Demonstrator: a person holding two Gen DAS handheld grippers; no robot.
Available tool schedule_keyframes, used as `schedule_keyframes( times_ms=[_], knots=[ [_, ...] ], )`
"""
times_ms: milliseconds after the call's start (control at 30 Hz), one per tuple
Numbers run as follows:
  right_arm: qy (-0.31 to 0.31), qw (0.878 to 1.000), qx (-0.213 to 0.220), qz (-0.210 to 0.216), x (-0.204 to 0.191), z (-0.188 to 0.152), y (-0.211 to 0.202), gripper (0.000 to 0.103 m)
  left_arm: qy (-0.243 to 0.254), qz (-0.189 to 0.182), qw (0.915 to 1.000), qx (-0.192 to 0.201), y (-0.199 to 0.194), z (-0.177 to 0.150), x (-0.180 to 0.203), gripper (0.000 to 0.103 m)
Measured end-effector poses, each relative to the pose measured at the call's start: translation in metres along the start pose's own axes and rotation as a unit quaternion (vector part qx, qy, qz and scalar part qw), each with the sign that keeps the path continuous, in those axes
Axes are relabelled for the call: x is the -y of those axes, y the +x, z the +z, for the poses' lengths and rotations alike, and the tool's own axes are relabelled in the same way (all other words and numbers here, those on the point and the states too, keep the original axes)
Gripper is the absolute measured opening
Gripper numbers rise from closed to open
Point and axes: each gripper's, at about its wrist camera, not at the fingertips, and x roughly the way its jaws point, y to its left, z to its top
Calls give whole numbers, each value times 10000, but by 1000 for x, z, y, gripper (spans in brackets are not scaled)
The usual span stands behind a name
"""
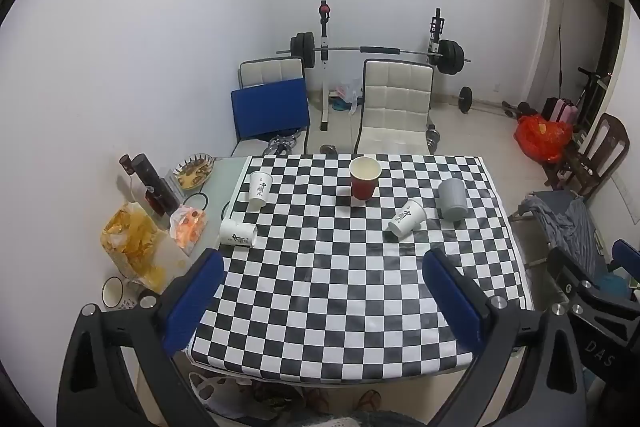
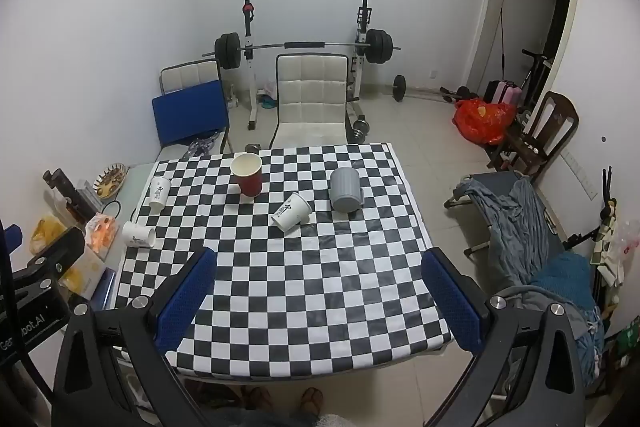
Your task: Flip cup upright
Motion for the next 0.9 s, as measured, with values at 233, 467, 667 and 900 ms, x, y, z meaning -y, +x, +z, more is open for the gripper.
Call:
schedule_keyframes(
  times_ms=[233, 467, 667, 900],
  knots=[
    [-46, 10000, -31, -25, -2, -3, -2, 103, 24, 13, 10000, -17, 1, 2, 0, 102],
    [-38, 10000, -11, -3, -3, -6, -4, 103, 19, 16, 10000, 7, 5, 7, -4, 102],
    [-26, 10000, 4, -17, -4, -8, -7, 103, 30, 37, 10000, 42, 3, 5, -3, 102],
    [-35, 10000, 34, -51, 2, 2, -2, 103, 25, 24, 10000, 59, 4, 9, -5, 102]
  ],
)
